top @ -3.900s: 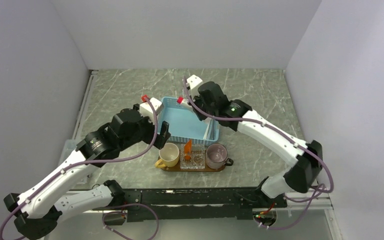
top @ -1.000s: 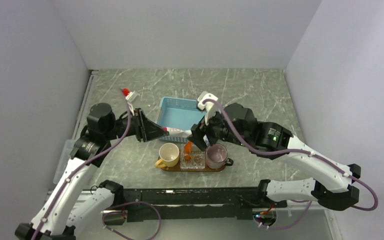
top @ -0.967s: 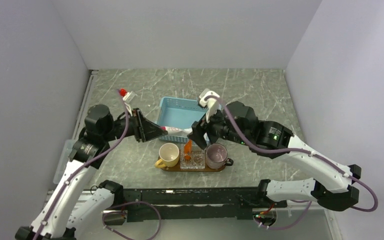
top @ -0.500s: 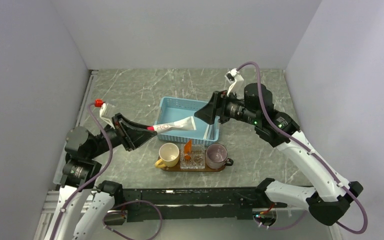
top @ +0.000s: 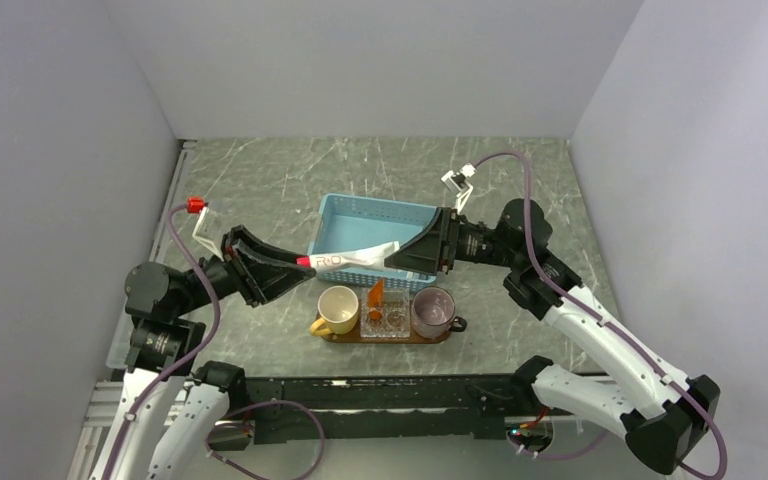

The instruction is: Prepare toiletry sets of a toothbrush and toothpaste on the tray

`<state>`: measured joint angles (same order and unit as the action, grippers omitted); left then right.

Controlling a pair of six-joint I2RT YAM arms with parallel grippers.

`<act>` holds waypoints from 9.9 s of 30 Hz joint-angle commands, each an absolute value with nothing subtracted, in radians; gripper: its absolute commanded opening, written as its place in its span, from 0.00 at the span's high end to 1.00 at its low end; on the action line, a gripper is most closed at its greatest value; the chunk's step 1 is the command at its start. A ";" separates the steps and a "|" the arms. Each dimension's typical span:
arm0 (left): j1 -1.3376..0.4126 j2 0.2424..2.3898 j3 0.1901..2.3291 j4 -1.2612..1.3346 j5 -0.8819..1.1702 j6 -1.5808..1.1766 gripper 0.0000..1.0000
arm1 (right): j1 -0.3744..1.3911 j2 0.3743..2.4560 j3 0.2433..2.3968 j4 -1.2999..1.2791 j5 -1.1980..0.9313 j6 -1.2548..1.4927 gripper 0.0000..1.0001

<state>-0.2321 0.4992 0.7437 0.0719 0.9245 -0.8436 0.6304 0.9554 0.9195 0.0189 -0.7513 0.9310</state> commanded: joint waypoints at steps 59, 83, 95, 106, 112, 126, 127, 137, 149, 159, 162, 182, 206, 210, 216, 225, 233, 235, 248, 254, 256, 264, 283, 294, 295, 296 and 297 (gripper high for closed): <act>-0.227 0.498 0.842 -0.190 0.930 -0.596 0.10 | 0.734 0.902 1.063 -0.041 -0.703 0.836 1.00; -0.227 0.584 0.978 -0.589 0.637 -0.254 0.01 | 0.733 1.236 1.922 -1.249 -0.030 0.301 1.00; -0.292 0.733 1.029 -0.691 0.481 -0.217 0.01 | 0.764 1.393 1.944 -1.395 0.014 0.288 1.00; -0.316 0.807 1.015 -0.715 0.300 -0.226 0.01 | 0.907 1.471 1.931 -1.451 0.045 0.341 1.00; -0.316 0.800 0.949 -0.653 0.298 -0.226 0.01 | 0.950 1.514 1.917 -1.453 0.059 0.357 1.00; -0.316 0.719 0.885 -0.637 0.252 -0.218 0.01 | 1.000 1.627 1.902 -1.463 0.101 0.369 1.00; -0.316 0.714 0.884 -0.637 0.249 -0.218 0.01 | 1.001 1.633 1.899 -1.462 0.106 0.370 1.00; -0.316 0.706 0.880 -0.641 0.244 -0.217 0.01 | 1.001 1.648 1.856 -1.404 0.111 0.371 1.00; -0.316 0.710 0.879 -0.638 0.250 -0.218 0.01 | 1.001 1.634 1.757 -1.300 0.126 0.388 1.00; -0.316 0.713 0.879 -0.641 0.249 -0.216 0.01 | 1.014 1.638 1.795 -1.289 0.114 0.389 1.00; -0.316 0.713 0.879 -0.641 0.250 -0.217 0.01 | 1.031 1.647 1.825 -1.311 0.124 0.392 1.00; -0.316 0.708 0.877 -0.643 0.250 -0.215 0.01 | 1.054 1.639 1.774 -1.305 0.174 0.418 1.00; -0.316 0.712 0.877 -0.643 0.248 -0.215 0.01 | 1.036 1.612 1.617 -1.173 0.115 0.429 1.00; -0.316 0.716 0.877 -0.643 0.250 -0.216 0.01 | 1.029 1.615 1.608 -1.163 0.109 0.428 1.00; -0.316 0.715 0.875 -0.643 0.250 -0.215 0.01 | 1.021 1.605 1.582 -1.133 0.103 0.432 1.00; -0.316 0.718 0.877 -0.643 0.250 -0.216 0.01 | 1.016 1.604 1.559 -1.116 0.090 0.433 1.00; -0.316 0.719 0.877 -0.643 0.250 -0.215 0.01 | 1.015 1.598 1.556 -1.113 0.094 0.437 0.95; -0.316 0.719 0.877 -0.643 0.251 -0.216 0.01 | 1.016 1.595 1.558 -1.115 0.096 0.438 0.93; -0.316 0.723 0.877 -0.644 0.249 -0.216 0.01 | 1.016 1.593 1.600 -1.132 0.108 0.442 0.73; -0.316 0.725 0.877 -0.645 0.248 -0.214 0.01 | 1.017 1.602 1.648 -1.162 0.138 0.439 0.67; -0.316 0.725 0.877 -0.645 0.249 -0.215 0.01 | 1.016 1.610 1.678 -1.186 0.164 0.439 0.65; -0.316 0.725 0.877 -0.645 0.247 -0.214 0.01 | 1.016 1.625 1.802 -1.258 0.250 0.429 0.59; -0.316 0.727 0.872 -0.630 0.239 -0.211 0.01 | 0.789 1.729 1.823 -1.112 0.278 0.371 0.55; -0.316 0.747 0.860 -0.591 0.220 -0.204 0.01 | 0.700 1.859 1.770 -1.024 0.312 0.409 0.55; -0.316 0.754 0.861 -0.591 0.218 -0.204 0.01 | 0.697 1.875 1.771 -1.021 0.313 0.419 0.55; -0.316 0.762 0.861 -0.592 0.217 -0.204 0.01 | 0.693 1.891 1.768 -1.015 0.310 0.426 0.55; -0.316 0.770 0.864 -0.594 0.218 -0.204 0.01 | 0.693 1.907 1.764 -1.009 0.315 0.430 0.55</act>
<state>-0.3122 0.7460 0.8577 -0.6334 0.2329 -0.2218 0.7052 1.8580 1.7729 -1.0637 0.2775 0.3969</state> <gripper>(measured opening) 0.992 0.452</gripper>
